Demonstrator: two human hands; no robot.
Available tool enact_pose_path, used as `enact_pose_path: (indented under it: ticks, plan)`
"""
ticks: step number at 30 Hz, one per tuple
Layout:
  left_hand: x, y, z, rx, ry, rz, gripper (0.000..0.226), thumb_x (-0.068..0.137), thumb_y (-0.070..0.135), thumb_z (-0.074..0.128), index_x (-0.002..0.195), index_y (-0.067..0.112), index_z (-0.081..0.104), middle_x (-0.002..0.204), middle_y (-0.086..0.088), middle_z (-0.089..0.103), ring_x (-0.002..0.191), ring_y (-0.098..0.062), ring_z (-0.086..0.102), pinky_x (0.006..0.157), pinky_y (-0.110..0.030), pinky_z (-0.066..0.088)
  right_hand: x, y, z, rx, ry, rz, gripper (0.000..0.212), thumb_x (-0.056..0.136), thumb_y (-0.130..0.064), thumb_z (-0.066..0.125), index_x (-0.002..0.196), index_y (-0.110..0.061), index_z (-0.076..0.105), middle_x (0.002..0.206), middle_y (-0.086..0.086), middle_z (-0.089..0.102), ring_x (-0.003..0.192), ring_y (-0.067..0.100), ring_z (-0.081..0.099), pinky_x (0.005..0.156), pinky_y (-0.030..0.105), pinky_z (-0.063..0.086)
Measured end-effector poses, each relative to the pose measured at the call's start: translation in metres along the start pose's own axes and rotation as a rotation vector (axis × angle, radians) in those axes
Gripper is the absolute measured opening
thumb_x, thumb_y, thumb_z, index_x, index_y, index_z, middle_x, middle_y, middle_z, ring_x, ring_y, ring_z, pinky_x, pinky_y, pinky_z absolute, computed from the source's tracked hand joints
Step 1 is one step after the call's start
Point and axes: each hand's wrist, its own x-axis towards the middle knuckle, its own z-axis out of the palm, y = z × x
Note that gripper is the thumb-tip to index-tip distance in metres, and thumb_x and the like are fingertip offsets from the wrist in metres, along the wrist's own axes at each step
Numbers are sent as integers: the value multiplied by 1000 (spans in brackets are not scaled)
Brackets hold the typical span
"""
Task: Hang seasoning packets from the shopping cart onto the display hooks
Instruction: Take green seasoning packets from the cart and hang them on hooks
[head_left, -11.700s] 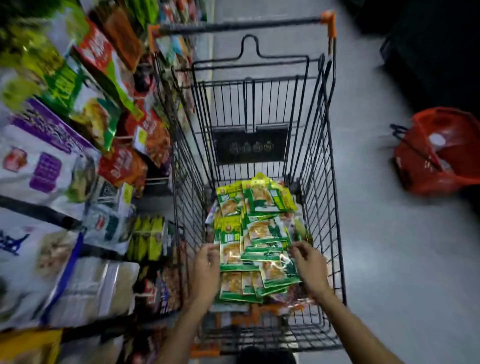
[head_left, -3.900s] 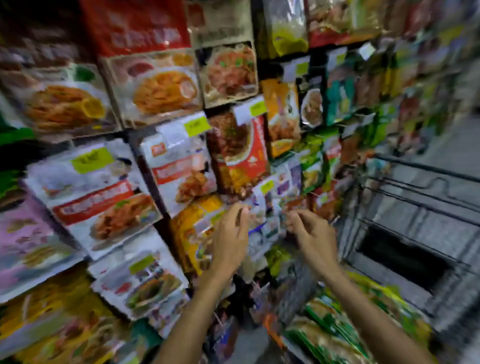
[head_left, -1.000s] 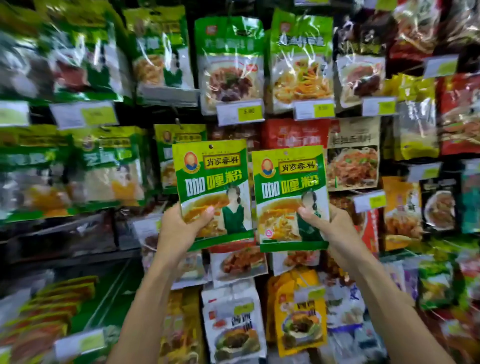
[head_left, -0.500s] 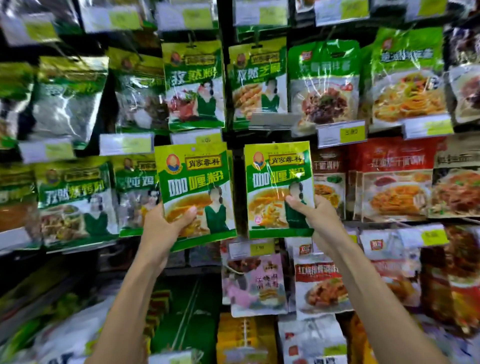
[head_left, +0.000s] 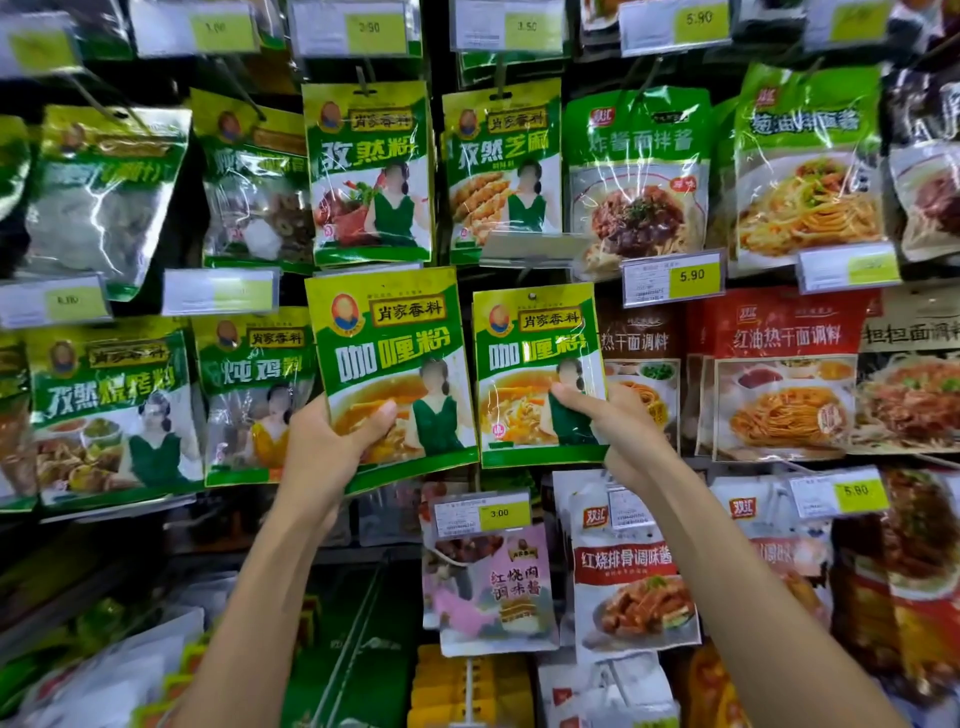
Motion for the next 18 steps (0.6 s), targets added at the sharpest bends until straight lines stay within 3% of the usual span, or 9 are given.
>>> enact_pose_path:
  ticks: [6, 13, 16, 18]
  plan:
    - [3, 1, 8, -8, 15, -17, 22, 80, 9, 70, 95, 23, 64, 88, 10, 74, 84, -7, 70, 61, -12, 52, 12, -3, 2, 6, 3, 39, 13, 88, -22, 68, 92, -11, 63, 90, 8, 68, 89, 22, 65, 77, 31, 52]
    - [7, -3, 16, 31, -6, -7, 28, 80, 12, 72, 107, 17, 66, 100, 4, 73, 93, -13, 69, 77, -27, 55, 41, 1, 10, -65, 56, 109, 13, 90, -20, 65, 88, -10, 57, 89, 6, 62, 91, 23, 59, 89, 40, 49]
    - [8, -8, 21, 40, -12, -22, 29, 79, 12, 72, 107, 17, 66, 101, 1, 73, 95, -16, 69, 81, -32, 54, 50, 3, 15, -161, 82, 145, 34, 92, -23, 63, 112, 0, 49, 105, 12, 60, 88, 21, 58, 81, 35, 45]
    - [8, -12, 24, 42, -12, -49, 28, 78, 14, 73, 105, 17, 66, 100, -1, 73, 94, -18, 70, 80, -34, 55, 53, 4, 18, -258, 94, 169, 57, 94, -29, 59, 135, 3, 37, 134, 18, 49, 116, 30, 52, 89, 36, 42]
